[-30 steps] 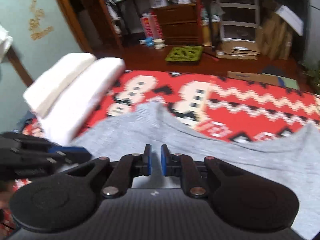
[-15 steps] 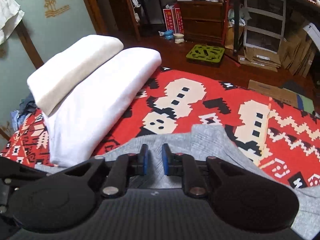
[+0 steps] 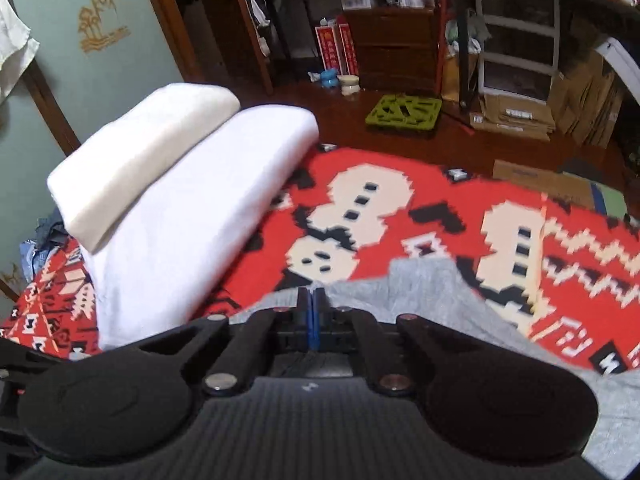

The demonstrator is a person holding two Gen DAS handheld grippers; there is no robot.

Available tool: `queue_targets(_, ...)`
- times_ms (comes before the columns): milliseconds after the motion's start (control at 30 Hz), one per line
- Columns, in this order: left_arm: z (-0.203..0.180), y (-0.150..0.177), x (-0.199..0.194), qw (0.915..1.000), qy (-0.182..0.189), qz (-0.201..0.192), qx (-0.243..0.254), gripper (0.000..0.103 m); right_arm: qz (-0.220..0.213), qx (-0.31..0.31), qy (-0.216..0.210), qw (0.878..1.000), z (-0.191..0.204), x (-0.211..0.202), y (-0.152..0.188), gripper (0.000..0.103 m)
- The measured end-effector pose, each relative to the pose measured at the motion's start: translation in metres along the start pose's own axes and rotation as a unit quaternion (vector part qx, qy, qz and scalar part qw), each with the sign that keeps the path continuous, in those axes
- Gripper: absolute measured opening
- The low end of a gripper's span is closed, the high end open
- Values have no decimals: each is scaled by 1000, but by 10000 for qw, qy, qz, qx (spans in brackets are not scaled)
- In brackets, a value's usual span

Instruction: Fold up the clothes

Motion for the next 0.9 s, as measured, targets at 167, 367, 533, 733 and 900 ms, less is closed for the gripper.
queue_targets(167,7,0,-12,9989,333,4,-338,2,-123,176,-202,9996,1,-19,0,10)
queue_targets(367,6,25,-31,9963,637,304,-491,6,-330,285,-339,9985,2,-76,23,11)
queue_targets(533,-2,46,-37,9958,656,487,-421,17,-350,556,-355,9972,0,-119,65,12)
queue_targets(733,-10,51,-43,9965,588,515,-291,17,-323,911,-229,9951,-10,-166,117,12)
queue_targets(900,-13,54,-43,9986,73,437,291,4,-313,1151,-54,9928,-24,-197,152,12)
Point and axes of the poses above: each gripper's, at about its wrist camera, not at the fingertips, and x roughly the way its jaws point, z to its left, y to its underside, the point moved 9 cm from there along x, roughly the way its jaws point, and after that the axes turned 3 degrees about z, right-handed, at the moved point
